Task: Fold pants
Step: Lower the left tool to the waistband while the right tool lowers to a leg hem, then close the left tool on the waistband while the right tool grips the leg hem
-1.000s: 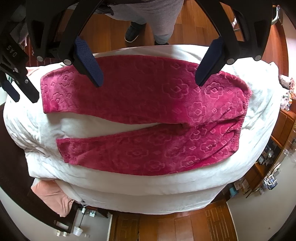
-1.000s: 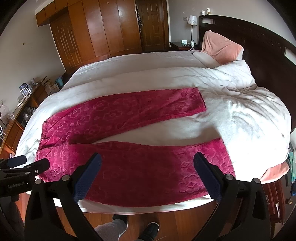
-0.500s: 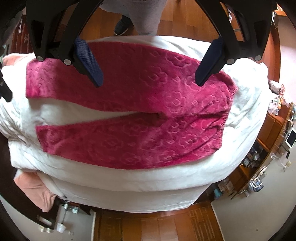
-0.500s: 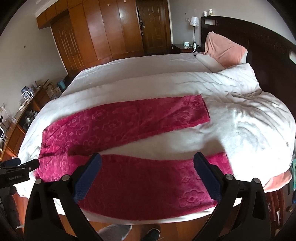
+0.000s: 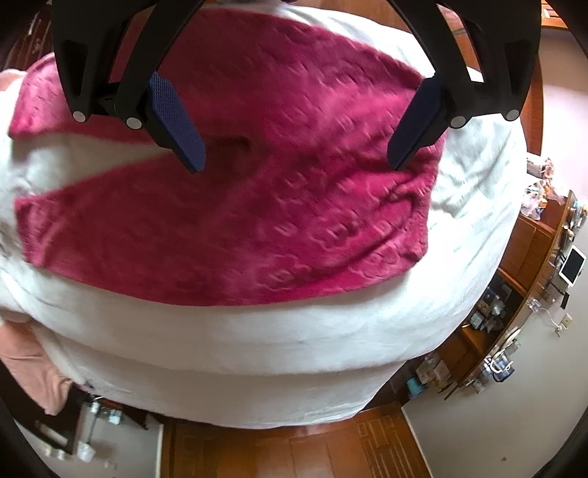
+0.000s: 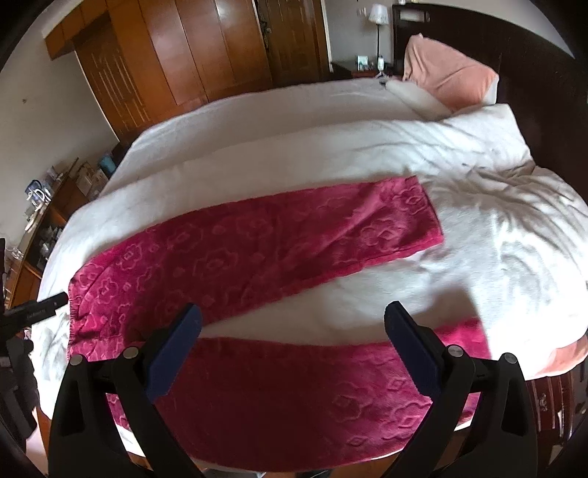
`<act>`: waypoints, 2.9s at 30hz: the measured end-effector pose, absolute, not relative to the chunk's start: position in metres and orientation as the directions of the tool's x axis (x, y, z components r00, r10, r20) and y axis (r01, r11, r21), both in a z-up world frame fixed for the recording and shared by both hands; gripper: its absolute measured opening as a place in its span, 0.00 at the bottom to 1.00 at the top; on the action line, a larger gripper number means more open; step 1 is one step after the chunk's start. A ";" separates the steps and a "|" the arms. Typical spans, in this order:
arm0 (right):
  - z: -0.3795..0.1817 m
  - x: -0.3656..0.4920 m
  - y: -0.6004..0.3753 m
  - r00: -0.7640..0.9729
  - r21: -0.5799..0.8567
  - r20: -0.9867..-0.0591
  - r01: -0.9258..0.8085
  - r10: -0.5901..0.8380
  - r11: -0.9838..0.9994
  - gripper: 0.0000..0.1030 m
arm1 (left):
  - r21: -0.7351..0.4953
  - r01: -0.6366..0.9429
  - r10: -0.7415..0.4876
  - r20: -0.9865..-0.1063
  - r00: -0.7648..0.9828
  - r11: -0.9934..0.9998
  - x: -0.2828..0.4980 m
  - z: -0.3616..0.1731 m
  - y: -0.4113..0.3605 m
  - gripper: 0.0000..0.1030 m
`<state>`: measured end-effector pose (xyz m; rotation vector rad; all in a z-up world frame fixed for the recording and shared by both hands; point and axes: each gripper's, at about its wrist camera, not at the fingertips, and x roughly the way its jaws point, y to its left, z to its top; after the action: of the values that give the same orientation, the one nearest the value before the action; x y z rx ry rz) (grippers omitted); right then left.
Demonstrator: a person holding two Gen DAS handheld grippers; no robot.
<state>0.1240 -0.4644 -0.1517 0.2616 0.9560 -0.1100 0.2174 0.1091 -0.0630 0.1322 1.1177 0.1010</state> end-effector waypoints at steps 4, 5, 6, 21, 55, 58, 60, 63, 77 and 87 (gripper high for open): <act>-0.169 0.154 -0.454 0.529 0.154 -0.848 0.207 0.022 0.966 0.97 | 0.183 -0.064 0.193 -0.893 0.407 0.981 0.263 -0.085 0.147 0.95; -0.174 0.161 -0.451 0.518 0.150 -0.855 0.206 0.023 0.967 0.97 | 0.183 -0.074 0.197 -0.894 0.402 0.980 0.270 -0.089 0.155 0.95; -0.178 0.168 -0.447 0.508 0.147 -0.861 0.205 0.023 0.968 0.97 | 0.188 -0.091 0.209 -0.895 0.393 0.978 0.283 -0.096 0.168 0.95; -0.223 0.237 -0.422 0.394 0.097 -0.919 0.209 0.007 0.973 0.97 | 0.313 -0.101 0.329 -0.900 0.285 0.944 0.407 -0.196 0.276 0.95; -0.241 0.273 -0.543 0.348 0.019 -0.924 0.455 -0.159 0.890 0.96 | -0.013 0.004 -0.014 -0.966 0.258 1.000 0.429 -0.248 0.367 0.17; -0.250 0.287 -0.589 0.332 0.025 -0.930 0.488 -0.159 0.872 0.96 | 0.004 -0.024 0.011 -0.964 0.266 1.000 0.417 -0.243 0.364 0.17; -0.259 0.303 -0.623 0.317 0.030 -0.936 0.506 -0.153 0.862 0.96 | 0.021 -0.042 0.032 -0.963 0.269 0.999 0.410 -0.235 0.362 0.17; -0.274 0.324 -0.662 0.302 0.047 -0.944 0.525 -0.135 0.850 0.96 | 0.053 -0.060 0.067 -0.963 0.260 0.997 0.412 -0.222 0.353 0.17; -0.331 0.397 -0.782 0.229 0.127 -0.973 0.619 -0.023 0.775 0.84 | 0.156 -0.128 0.181 -0.961 0.211 0.979 0.405 -0.200 0.303 0.17; -0.341 0.398 -0.779 0.199 0.090 -0.979 0.571 -0.031 0.816 0.55 | 0.169 -0.122 0.190 -0.963 0.189 0.978 0.410 -0.208 0.294 0.17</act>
<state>0.3980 -0.7785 -0.3411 0.4940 1.3143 -0.4453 0.4103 0.2937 -0.2079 0.0593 1.3630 0.2196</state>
